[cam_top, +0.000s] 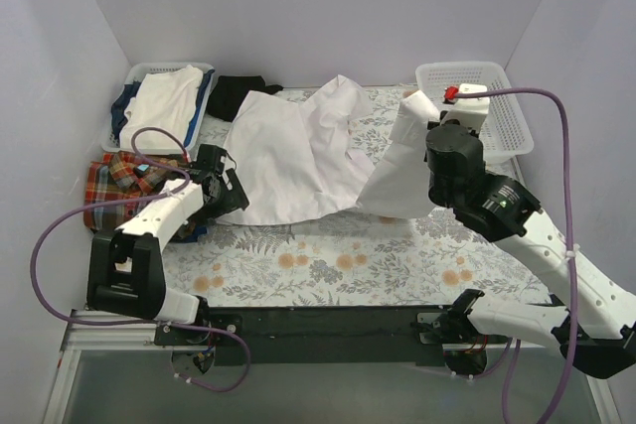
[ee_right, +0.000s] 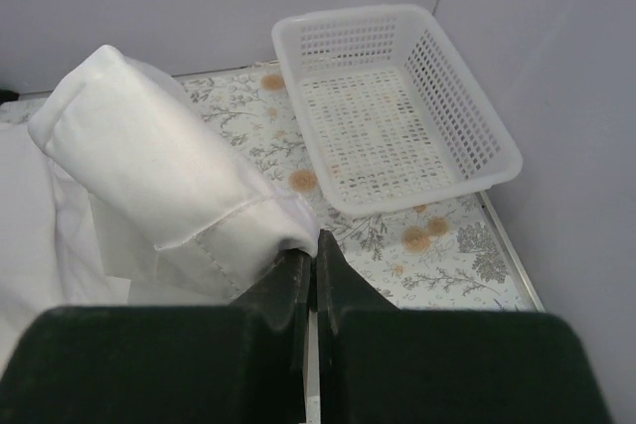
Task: Fold and stack the long sleeve shirts
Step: Flatten the shirt out
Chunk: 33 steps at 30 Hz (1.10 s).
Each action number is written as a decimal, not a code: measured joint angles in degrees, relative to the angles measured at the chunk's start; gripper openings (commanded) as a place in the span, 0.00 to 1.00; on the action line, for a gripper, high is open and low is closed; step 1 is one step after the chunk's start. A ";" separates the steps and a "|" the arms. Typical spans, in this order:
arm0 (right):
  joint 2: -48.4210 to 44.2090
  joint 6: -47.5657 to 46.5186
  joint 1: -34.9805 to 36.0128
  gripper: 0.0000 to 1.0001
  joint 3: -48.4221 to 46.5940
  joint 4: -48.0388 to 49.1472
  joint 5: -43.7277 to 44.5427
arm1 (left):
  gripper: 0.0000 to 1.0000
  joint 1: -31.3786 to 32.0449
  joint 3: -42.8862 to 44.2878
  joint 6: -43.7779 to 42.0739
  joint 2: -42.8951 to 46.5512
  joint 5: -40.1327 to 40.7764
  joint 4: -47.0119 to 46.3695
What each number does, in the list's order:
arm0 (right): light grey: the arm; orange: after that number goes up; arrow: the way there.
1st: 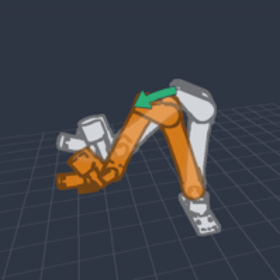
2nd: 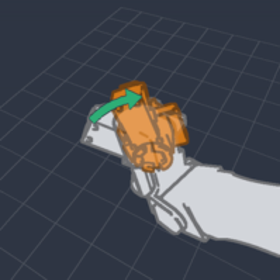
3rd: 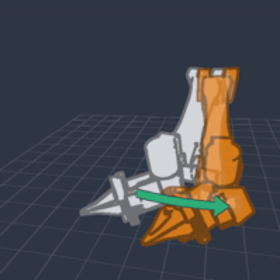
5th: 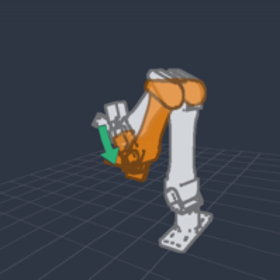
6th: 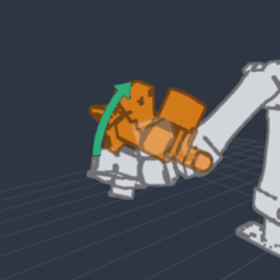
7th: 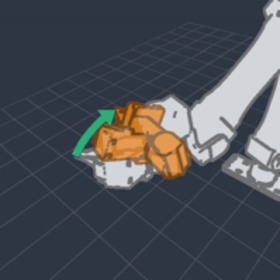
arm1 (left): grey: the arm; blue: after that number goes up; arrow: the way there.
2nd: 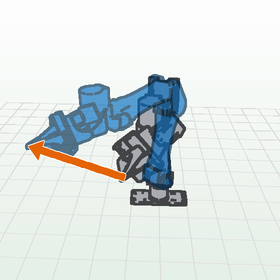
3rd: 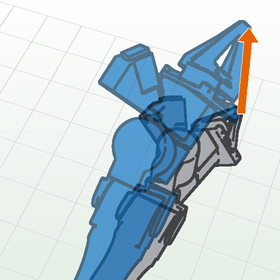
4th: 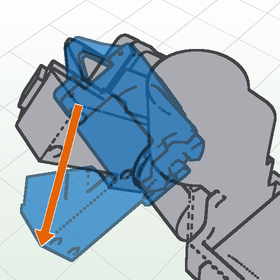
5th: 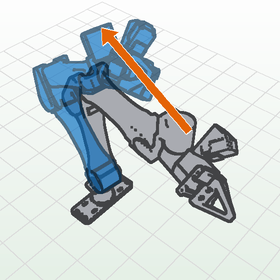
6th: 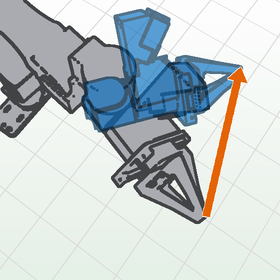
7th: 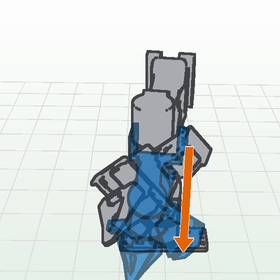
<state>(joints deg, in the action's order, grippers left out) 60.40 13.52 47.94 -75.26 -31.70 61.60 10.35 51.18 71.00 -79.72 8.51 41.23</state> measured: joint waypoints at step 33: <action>-6.38 -33.14 -0.31 0.01 -3.10 29.46 9.79 | 0.10 7.06 22.36 -5.81 -11.93 22.93 2.56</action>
<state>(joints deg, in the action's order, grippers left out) 54.02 -19.62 47.64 -78.37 -2.24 71.40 17.41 73.54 65.19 -91.66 31.44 43.79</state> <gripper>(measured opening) 0.033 0.019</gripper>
